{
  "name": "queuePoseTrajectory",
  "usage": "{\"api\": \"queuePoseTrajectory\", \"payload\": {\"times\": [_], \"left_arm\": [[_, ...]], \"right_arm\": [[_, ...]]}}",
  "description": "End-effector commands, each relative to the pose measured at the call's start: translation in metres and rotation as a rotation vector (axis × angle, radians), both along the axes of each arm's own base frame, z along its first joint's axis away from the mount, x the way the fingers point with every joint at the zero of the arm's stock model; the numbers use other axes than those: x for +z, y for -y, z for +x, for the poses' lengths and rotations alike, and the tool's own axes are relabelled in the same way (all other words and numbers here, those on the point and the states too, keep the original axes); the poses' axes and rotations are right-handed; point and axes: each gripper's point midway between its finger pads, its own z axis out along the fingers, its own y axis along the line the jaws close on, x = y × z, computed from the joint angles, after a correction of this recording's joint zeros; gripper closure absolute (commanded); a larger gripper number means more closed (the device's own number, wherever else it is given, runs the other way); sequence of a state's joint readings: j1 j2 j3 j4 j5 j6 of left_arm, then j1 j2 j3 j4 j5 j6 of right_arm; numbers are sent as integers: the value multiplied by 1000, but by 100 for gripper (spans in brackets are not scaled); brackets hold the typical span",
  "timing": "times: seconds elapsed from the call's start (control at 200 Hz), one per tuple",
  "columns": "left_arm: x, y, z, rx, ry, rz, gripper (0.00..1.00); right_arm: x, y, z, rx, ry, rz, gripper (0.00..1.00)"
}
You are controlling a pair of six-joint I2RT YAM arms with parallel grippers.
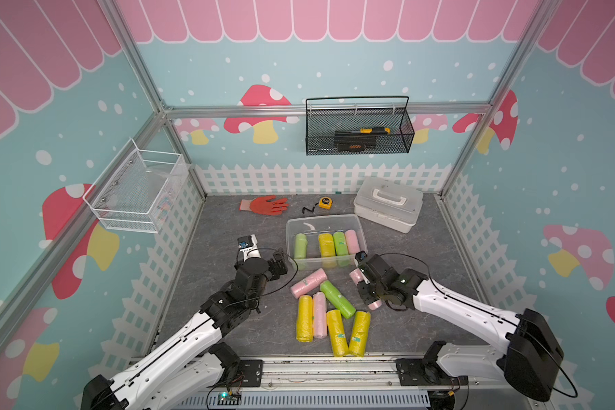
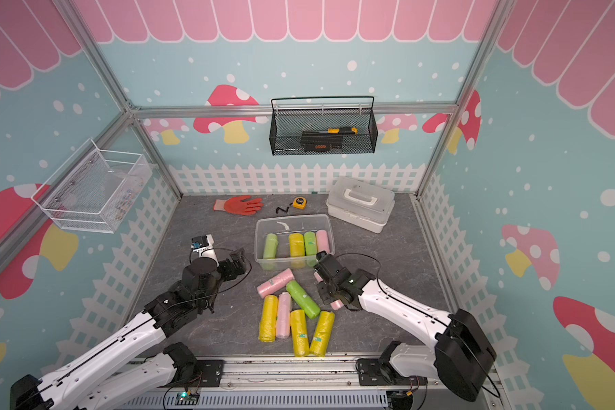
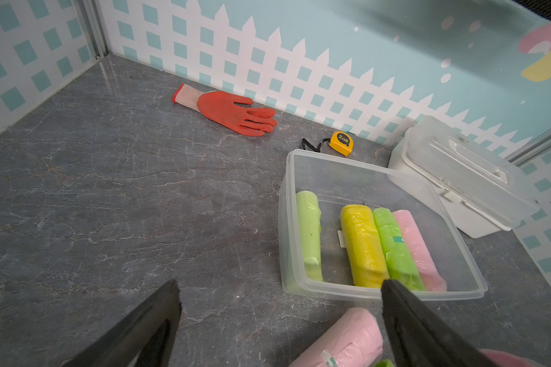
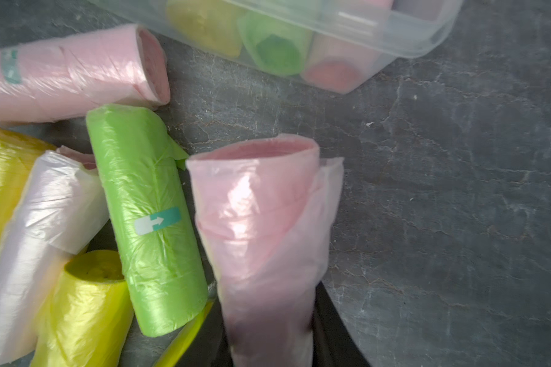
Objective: Put the roll of trash bags into the storage box
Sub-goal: Pick up the roll of trash bags from the center of the board.
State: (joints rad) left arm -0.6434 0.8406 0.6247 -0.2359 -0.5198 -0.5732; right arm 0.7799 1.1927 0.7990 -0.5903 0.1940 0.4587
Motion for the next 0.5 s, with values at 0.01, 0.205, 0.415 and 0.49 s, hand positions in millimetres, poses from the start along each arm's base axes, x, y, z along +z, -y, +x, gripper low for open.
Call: {"api": "queuePoseTrajectory", "payload": {"times": [0.01, 0.205, 0.415, 0.49], "left_arm": [[10, -1, 0, 5, 13, -30, 1], [10, 0, 0, 4, 10, -30, 1], [8, 1, 1, 4, 4, -30, 1], [7, 1, 2, 4, 2, -30, 1]], "right_arm": [[23, 13, 1, -50, 111, 48, 87], [54, 30, -7, -90, 235, 146, 91], [73, 32, -8, -104, 299, 223, 90], [86, 26, -4, -102, 306, 240, 91]]}}
